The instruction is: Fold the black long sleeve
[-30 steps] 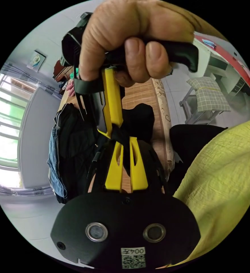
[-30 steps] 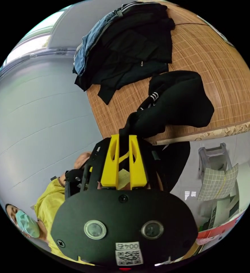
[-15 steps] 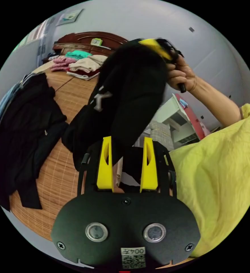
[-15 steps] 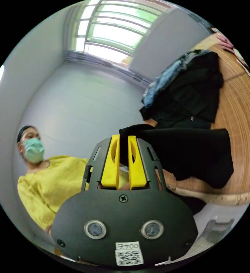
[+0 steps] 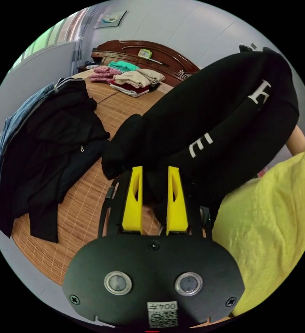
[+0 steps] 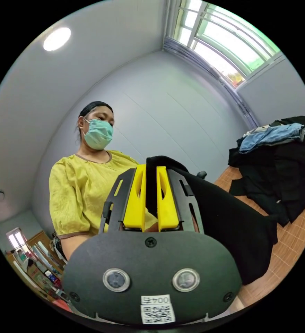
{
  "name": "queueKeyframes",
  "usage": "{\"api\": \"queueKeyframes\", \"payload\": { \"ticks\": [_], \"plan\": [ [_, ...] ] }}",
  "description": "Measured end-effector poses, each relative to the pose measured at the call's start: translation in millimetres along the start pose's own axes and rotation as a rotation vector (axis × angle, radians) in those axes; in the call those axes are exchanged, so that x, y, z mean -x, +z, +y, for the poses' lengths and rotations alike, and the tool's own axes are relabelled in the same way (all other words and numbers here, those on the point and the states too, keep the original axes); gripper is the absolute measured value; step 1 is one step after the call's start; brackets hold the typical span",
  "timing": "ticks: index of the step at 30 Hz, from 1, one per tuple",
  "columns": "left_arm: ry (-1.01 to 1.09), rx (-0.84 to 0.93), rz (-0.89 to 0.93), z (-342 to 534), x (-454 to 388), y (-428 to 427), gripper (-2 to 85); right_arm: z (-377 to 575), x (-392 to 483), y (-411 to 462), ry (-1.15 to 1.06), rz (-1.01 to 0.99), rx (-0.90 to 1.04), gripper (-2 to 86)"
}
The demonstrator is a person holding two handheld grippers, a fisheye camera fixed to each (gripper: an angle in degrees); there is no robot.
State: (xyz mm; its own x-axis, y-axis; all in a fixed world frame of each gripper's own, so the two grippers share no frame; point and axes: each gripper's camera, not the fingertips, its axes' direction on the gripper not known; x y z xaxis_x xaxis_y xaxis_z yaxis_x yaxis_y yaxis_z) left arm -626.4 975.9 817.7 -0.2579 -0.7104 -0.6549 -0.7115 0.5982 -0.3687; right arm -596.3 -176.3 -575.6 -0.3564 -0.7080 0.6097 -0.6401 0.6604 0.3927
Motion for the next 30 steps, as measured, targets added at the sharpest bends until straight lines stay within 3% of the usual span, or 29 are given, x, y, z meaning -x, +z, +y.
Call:
{"api": "queueKeyframes", "payload": {
  "ticks": [8,13,18,23,30],
  "plan": [
    [0.117,-0.005,0.09,-22,-32,31,13.9,0,-2,-33,0.013,-0.033,-0.319,5.2],
    [0.196,-0.006,0.089,-17,-59,33,14.6,-8,8,-36,-0.018,-0.097,-0.395,5.1],
    [0.135,-0.012,0.123,-9,-48,35,15.2,-27,23,-26,-0.019,-0.104,-0.377,5.1],
    [0.144,-0.08,-0.083,13,-46,8,14.7,-51,31,-11,0.008,-0.094,-0.365,5.1],
    [0.095,-0.103,-0.178,54,-26,-18,13.1,-83,37,7,0.036,-0.077,-0.372,5.1]
  ]
}}
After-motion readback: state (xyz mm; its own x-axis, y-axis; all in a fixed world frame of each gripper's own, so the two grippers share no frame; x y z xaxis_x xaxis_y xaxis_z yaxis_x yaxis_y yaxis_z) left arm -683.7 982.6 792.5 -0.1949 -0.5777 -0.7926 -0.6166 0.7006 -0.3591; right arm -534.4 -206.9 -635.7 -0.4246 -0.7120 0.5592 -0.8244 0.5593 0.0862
